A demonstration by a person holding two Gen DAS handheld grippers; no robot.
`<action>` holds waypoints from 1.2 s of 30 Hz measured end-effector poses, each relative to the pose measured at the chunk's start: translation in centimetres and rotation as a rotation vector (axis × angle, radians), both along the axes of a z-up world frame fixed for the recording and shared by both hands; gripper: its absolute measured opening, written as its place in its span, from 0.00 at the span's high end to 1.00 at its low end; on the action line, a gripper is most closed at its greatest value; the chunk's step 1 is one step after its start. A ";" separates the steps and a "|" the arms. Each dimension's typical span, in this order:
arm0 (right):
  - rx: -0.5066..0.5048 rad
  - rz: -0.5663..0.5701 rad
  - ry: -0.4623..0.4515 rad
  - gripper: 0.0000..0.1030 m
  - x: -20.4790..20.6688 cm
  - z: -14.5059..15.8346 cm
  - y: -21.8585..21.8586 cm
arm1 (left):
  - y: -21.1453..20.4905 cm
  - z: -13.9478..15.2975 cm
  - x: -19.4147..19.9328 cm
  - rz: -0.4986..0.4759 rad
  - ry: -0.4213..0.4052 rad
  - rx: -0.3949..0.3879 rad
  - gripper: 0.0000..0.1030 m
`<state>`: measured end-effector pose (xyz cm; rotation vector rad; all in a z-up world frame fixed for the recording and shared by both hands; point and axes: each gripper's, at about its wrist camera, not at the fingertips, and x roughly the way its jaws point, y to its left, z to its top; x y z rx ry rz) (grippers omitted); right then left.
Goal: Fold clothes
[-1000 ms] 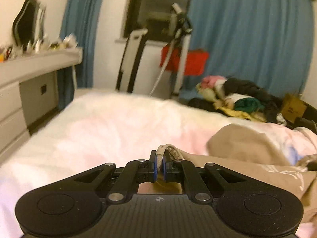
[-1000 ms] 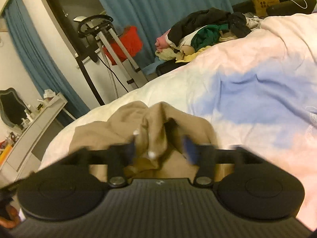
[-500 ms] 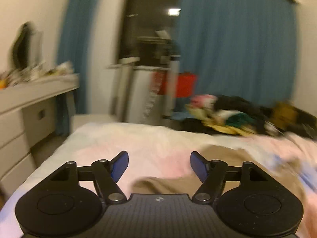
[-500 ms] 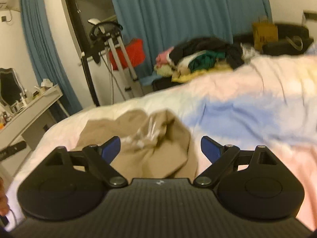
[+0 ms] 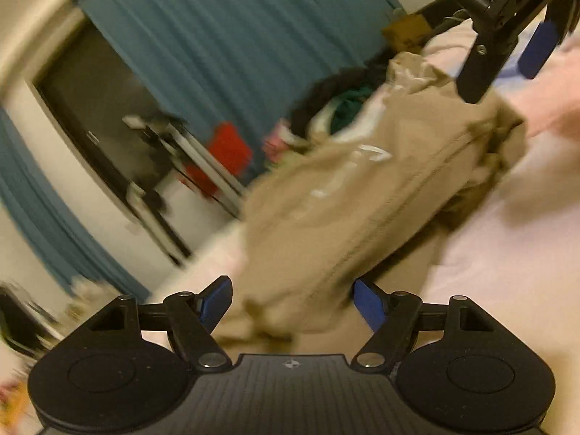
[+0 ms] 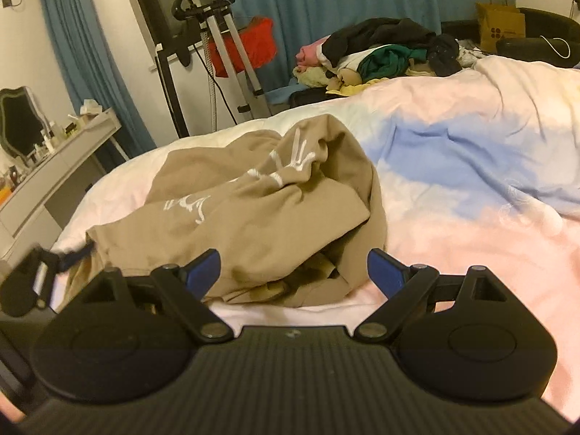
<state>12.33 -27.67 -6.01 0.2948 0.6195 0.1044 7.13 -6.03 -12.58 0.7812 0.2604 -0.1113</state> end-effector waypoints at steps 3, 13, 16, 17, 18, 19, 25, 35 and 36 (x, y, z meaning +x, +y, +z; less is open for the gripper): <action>0.006 0.033 -0.029 0.13 0.1 0.0 0.6 | 0.9 2.0 -0.9 0.021 -0.089 -0.100 0.26; -0.307 0.155 -0.256 0.13 0.0 -0.5 7.7 | 3.3 6.9 -2.2 0.089 -0.266 -0.341 0.25; -0.341 0.060 -0.345 0.13 0.7 -0.6 7.9 | 3.7 7.7 -2.2 0.106 -0.262 -0.378 0.25; -0.330 0.023 -0.365 0.13 0.9 -0.4 7.6 | 3.8 7.8 -2.4 0.105 -0.253 -0.385 0.25; -0.297 -0.012 -0.373 0.13 1.0 0.0 7.0 | 3.9 7.8 -2.5 0.103 -0.244 -0.384 0.24; -0.257 -0.044 -0.381 0.13 1.1 0.5 6.3 | 3.9 7.7 -2.4 0.100 -0.237 -0.380 0.22; -0.101 -0.162 -0.451 0.13 -1.1 4.3 1.7 | 2.6 6.4 -2.0 0.050 -0.210 -0.306 0.21; -0.042 -0.179 -0.254 0.13 -0.5 4.0 -2.5 | 3.2 7.0 -1.2 0.109 -0.325 -0.362 0.19; -0.040 -0.175 -0.224 0.13 -0.5 3.7 -2.5 | 3.5 7.5 -1.3 0.120 -0.349 -0.389 0.19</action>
